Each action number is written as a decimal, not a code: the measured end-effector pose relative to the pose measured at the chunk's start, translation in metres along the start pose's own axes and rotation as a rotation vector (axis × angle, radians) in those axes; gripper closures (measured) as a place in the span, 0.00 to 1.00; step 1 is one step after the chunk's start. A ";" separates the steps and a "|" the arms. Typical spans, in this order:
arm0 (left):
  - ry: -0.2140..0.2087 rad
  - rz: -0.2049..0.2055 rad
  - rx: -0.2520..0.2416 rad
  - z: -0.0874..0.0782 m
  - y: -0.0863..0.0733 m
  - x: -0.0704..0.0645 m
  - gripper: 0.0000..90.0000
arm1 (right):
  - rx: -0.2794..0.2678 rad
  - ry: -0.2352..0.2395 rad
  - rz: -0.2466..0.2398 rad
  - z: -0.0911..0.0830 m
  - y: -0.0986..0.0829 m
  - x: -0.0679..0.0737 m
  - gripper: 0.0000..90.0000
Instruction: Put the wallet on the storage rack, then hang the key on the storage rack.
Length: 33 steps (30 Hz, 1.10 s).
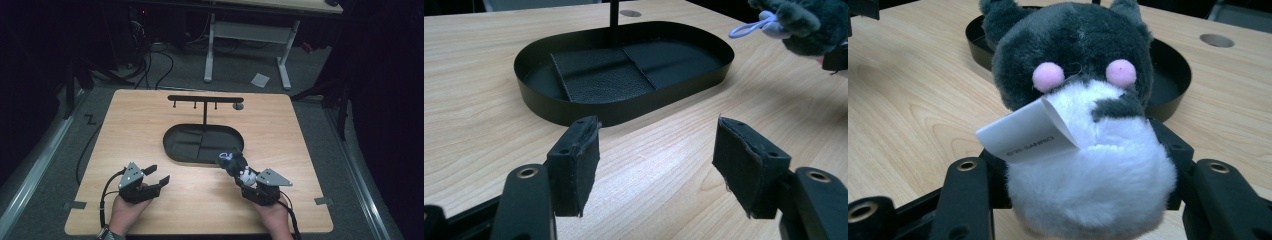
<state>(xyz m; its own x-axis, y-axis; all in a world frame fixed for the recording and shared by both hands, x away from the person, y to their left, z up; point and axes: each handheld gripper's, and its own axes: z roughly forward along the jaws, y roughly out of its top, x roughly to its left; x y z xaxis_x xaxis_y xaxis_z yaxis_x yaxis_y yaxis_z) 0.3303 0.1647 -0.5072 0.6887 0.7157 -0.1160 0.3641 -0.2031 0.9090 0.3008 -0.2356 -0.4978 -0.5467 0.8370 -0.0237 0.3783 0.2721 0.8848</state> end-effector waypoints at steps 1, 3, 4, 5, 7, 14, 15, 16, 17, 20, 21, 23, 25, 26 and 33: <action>0.006 -0.001 0.001 0.001 0.000 0.000 0.38 | -0.002 -0.002 0.001 -0.001 0.000 -0.001 0.48; 0.014 0.004 0.012 0.002 -0.001 0.000 0.37 | 0.002 0.003 0.000 -0.001 0.001 -0.001 0.48; 0.019 0.002 0.010 0.003 0.000 0.000 0.37 | 0.005 -0.005 -0.003 -0.002 0.001 -0.001 0.48; 0.024 0.005 0.011 0.003 0.000 0.000 0.36 | 0.001 -0.009 -0.010 -0.002 0.001 -0.001 0.48; 0.036 0.014 0.014 0.005 0.000 -0.001 0.34 | -0.005 -0.019 -0.017 -0.003 0.002 -0.001 0.48; 0.030 0.003 0.063 0.012 -0.002 0.004 0.28 | -0.024 -0.050 -0.026 -0.004 0.009 -0.004 0.48; 0.028 -0.004 0.070 0.013 -0.002 0.004 0.27 | -0.024 -0.058 -0.028 -0.003 0.011 -0.004 0.48; 0.029 -0.002 0.076 0.013 -0.002 0.005 0.26 | -0.026 -0.062 -0.031 -0.003 0.013 -0.005 0.48; 0.033 0.001 0.077 0.013 -0.002 0.004 0.26 | -0.028 -0.071 -0.033 -0.002 0.014 -0.006 0.48; 0.038 0.012 0.089 0.011 -0.002 0.004 0.25 | -0.039 -0.083 -0.020 -0.002 0.019 -0.008 0.48; 0.036 0.015 0.099 0.010 -0.002 0.004 0.25 | -0.042 -0.090 -0.016 -0.002 0.020 -0.009 0.48; 0.036 0.014 0.110 0.009 -0.003 0.004 0.24 | -0.053 -0.096 -0.017 -0.002 0.024 -0.009 0.48; 0.034 0.009 0.113 0.007 -0.004 0.004 0.24 | -0.068 -0.102 -0.018 -0.002 0.028 -0.009 0.48; 0.036 0.011 0.110 0.005 -0.004 0.004 0.24 | -0.077 -0.106 -0.018 -0.002 0.030 -0.010 0.48; 0.028 0.011 0.112 0.005 -0.006 0.003 0.24 | -0.123 -0.126 -0.014 -0.003 0.047 -0.013 0.48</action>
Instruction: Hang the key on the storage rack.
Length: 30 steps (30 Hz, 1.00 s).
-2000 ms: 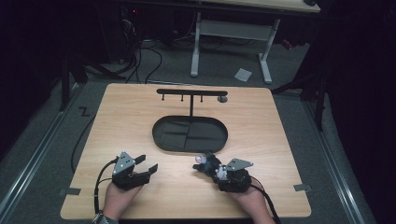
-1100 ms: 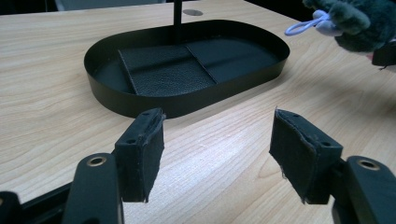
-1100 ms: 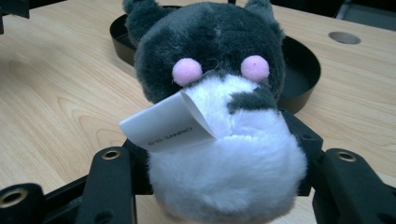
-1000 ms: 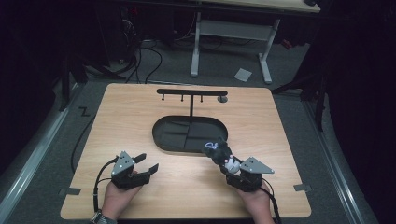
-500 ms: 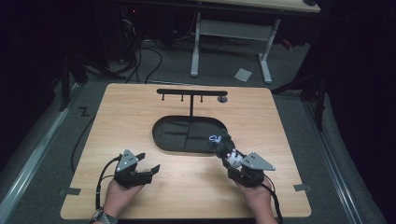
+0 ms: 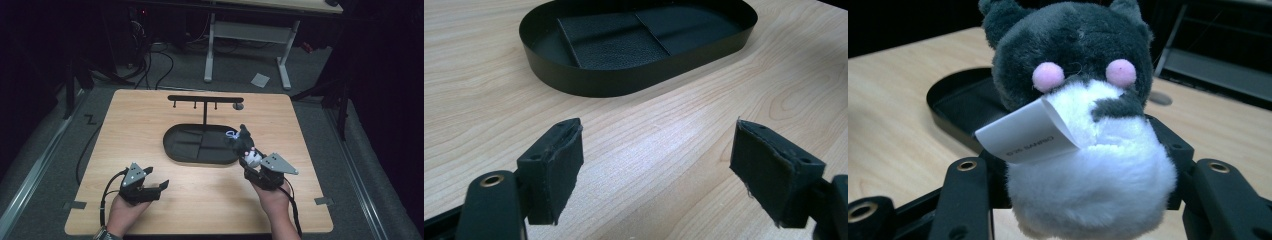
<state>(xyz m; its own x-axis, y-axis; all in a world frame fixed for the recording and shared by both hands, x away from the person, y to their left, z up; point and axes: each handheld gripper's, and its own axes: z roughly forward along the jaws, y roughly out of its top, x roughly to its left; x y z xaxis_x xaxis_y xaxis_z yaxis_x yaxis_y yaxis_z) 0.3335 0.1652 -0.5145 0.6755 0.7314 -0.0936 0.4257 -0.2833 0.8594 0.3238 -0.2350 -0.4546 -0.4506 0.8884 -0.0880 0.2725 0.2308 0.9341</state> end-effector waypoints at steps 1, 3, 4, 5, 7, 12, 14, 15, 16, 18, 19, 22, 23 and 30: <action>-0.001 -0.002 -0.002 0.001 0.000 0.000 0.24 | -0.011 -0.002 -0.001 0.000 0.003 -0.001 0.48; -0.005 0.003 -0.001 0.001 0.000 -0.001 0.25 | -0.029 -0.009 0.000 0.000 0.009 -0.004 0.48; -0.008 0.006 -0.002 0.002 0.001 -0.001 0.25 | -0.035 -0.012 0.007 0.000 0.012 -0.005 0.48; -0.009 0.008 -0.002 0.002 0.001 -0.001 0.25 | -0.042 -0.014 0.005 0.000 0.016 -0.007 0.48; -0.013 0.007 -0.003 0.002 0.001 -0.001 0.25 | -0.051 -0.021 0.013 0.001 0.020 -0.009 0.48; -0.020 0.007 -0.006 0.003 0.002 0.000 0.26 | -0.062 -0.031 0.026 0.003 0.028 -0.015 0.48; -0.023 0.008 -0.008 0.003 0.002 0.000 0.26 | -0.065 -0.040 0.022 0.004 0.031 -0.017 0.48; -0.024 0.009 -0.009 0.003 0.002 -0.001 0.26 | -0.067 -0.038 0.022 0.005 0.032 -0.017 0.48; -0.024 0.011 -0.011 0.003 0.002 -0.001 0.26 | -0.066 -0.039 0.024 0.006 0.034 -0.018 0.48; -0.025 0.015 -0.007 0.003 0.003 -0.002 0.26 | -0.075 -0.040 0.026 0.009 0.036 -0.019 0.48; -0.028 0.014 -0.006 0.004 0.003 -0.002 0.26 | -0.074 -0.041 0.030 0.010 0.038 -0.019 0.48; -0.030 0.016 -0.005 0.004 0.002 -0.002 0.26 | -0.083 -0.040 0.037 0.016 0.043 -0.022 0.48; -0.030 0.017 -0.004 0.004 0.002 -0.002 0.26 | -0.085 -0.043 0.037 0.018 0.045 -0.023 0.48; -0.027 0.017 -0.005 0.003 0.002 -0.001 0.26 | -0.090 -0.062 0.048 0.029 0.055 -0.031 0.48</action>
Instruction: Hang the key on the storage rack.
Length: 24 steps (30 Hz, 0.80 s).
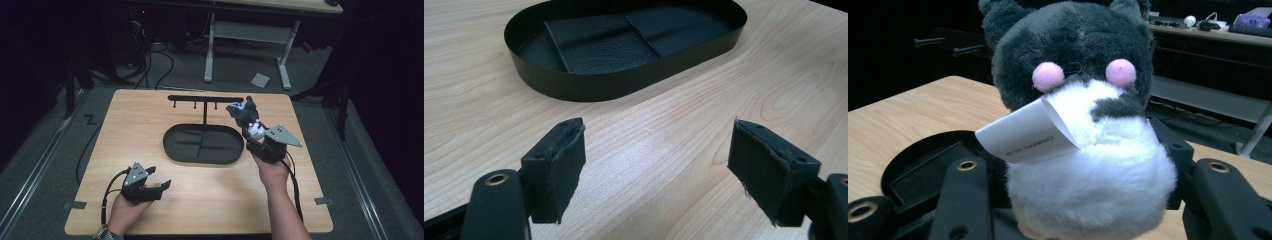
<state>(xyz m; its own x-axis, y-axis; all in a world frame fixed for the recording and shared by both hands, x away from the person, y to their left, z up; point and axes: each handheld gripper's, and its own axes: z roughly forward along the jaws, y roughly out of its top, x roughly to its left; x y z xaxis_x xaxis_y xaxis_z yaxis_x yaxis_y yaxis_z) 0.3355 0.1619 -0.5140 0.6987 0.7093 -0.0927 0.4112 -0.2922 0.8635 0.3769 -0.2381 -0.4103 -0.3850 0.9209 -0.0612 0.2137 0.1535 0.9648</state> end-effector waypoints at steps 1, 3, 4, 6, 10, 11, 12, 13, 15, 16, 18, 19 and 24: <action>0.000 -0.002 0.000 0.000 0.000 0.000 0.26 | -0.001 -0.002 -0.003 0.002 0.000 -0.001 0.48; 0.000 -0.003 0.000 -0.001 0.000 0.001 0.26 | 0.013 -0.011 -0.001 0.007 -0.002 -0.003 0.48; 0.001 -0.003 0.000 -0.001 0.000 0.001 0.26 | 0.020 -0.013 0.002 0.009 -0.003 -0.004 0.48; 0.001 -0.004 -0.001 -0.001 0.000 0.001 0.26 | 0.032 -0.016 0.004 0.011 -0.007 -0.004 0.48; -0.007 -0.007 0.004 -0.001 -0.001 0.002 0.26 | 0.049 -0.028 -0.001 0.014 -0.013 -0.003 0.48; -0.008 -0.007 0.004 -0.001 -0.001 0.002 0.26 | 0.054 -0.033 -0.010 0.016 -0.014 -0.003 0.48; -0.009 -0.007 0.003 -0.001 -0.001 0.002 0.26 | 0.058 -0.034 -0.008 0.016 -0.015 -0.002 0.48; -0.009 -0.005 0.004 -0.001 -0.001 0.001 0.26 | 0.058 -0.034 -0.004 0.017 -0.016 -0.002 0.48; -0.011 -0.005 0.003 0.000 -0.001 0.001 0.26 | 0.058 -0.038 -0.005 0.018 -0.017 -0.003 0.48; -0.012 -0.004 0.004 0.000 -0.001 0.001 0.26 | 0.064 -0.042 0.000 0.018 -0.018 -0.003 0.48; -0.014 -0.004 0.007 0.000 0.000 0.001 0.26 | 0.063 -0.050 -0.004 0.018 -0.020 -0.003 0.48; -0.015 -0.002 0.007 0.000 -0.001 0.000 0.26 | 0.064 -0.054 -0.003 0.017 -0.021 -0.004 0.48; -0.021 -0.001 0.014 0.001 -0.001 0.000 0.26 | 0.072 -0.064 0.010 0.015 -0.027 -0.008 0.48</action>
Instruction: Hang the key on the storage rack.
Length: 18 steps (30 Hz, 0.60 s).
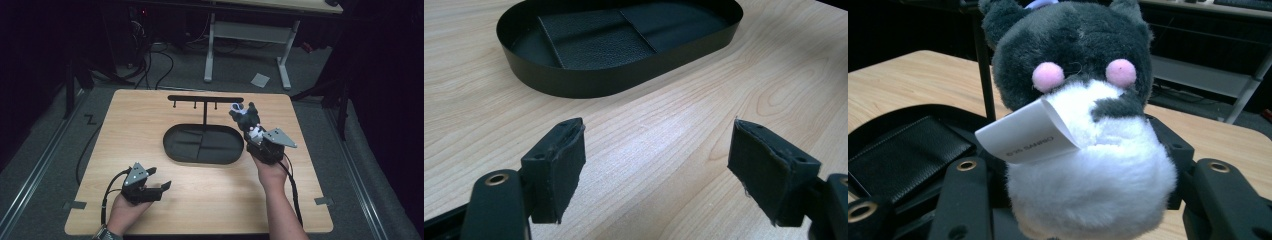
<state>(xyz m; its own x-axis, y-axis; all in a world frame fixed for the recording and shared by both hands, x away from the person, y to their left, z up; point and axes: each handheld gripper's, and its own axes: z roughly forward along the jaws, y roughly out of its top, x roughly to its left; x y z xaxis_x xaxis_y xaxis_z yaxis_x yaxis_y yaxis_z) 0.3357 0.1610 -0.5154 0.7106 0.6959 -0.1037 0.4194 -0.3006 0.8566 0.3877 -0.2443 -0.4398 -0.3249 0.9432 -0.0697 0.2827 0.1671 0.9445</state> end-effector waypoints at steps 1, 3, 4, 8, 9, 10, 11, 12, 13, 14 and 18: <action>-0.001 0.001 0.001 0.000 0.000 0.000 0.26 | 0.002 -0.003 -0.001 0.000 -0.001 -0.001 0.48; -0.003 0.006 0.005 0.000 0.000 0.000 0.26 | -0.001 -0.004 0.005 0.000 -0.002 -0.002 0.48; -0.003 0.007 0.005 0.001 0.000 -0.001 0.26 | 0.003 -0.007 0.008 0.000 -0.003 -0.002 0.48; -0.005 0.009 0.007 0.001 0.000 -0.001 0.26 | 0.015 -0.013 0.013 0.005 -0.008 -0.003 0.48; -0.005 0.009 0.007 0.001 0.000 -0.001 0.26 | 0.020 -0.013 0.016 0.007 -0.010 -0.002 0.48; -0.005 0.009 0.007 0.001 0.000 -0.001 0.26 | 0.024 -0.013 0.019 0.009 -0.011 -0.002 0.47; -0.005 0.009 0.007 0.001 0.000 -0.001 0.26 | 0.029 -0.014 0.022 0.010 -0.014 -0.002 0.47; -0.006 0.009 0.008 0.001 0.000 -0.001 0.26 | 0.032 -0.015 0.022 0.013 -0.016 -0.002 0.47; -0.006 0.010 0.009 0.001 0.000 -0.001 0.26 | 0.039 -0.018 0.021 0.015 -0.018 -0.001 0.47; -0.007 0.010 0.009 0.001 0.000 -0.001 0.26 | 0.047 -0.020 0.026 0.017 -0.021 -0.001 0.47; -0.008 0.011 0.008 0.001 0.000 -0.001 0.26 | 0.052 -0.020 0.046 0.027 -0.026 -0.001 0.46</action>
<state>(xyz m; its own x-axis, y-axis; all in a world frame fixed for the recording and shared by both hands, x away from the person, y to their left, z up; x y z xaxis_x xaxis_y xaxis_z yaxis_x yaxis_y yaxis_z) 0.3354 0.1599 -0.5157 0.7197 0.6872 -0.0985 0.4163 -0.3137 0.8534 0.4048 -0.2418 -0.4727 -0.2929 0.9556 -0.0337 0.3439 0.1381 0.9288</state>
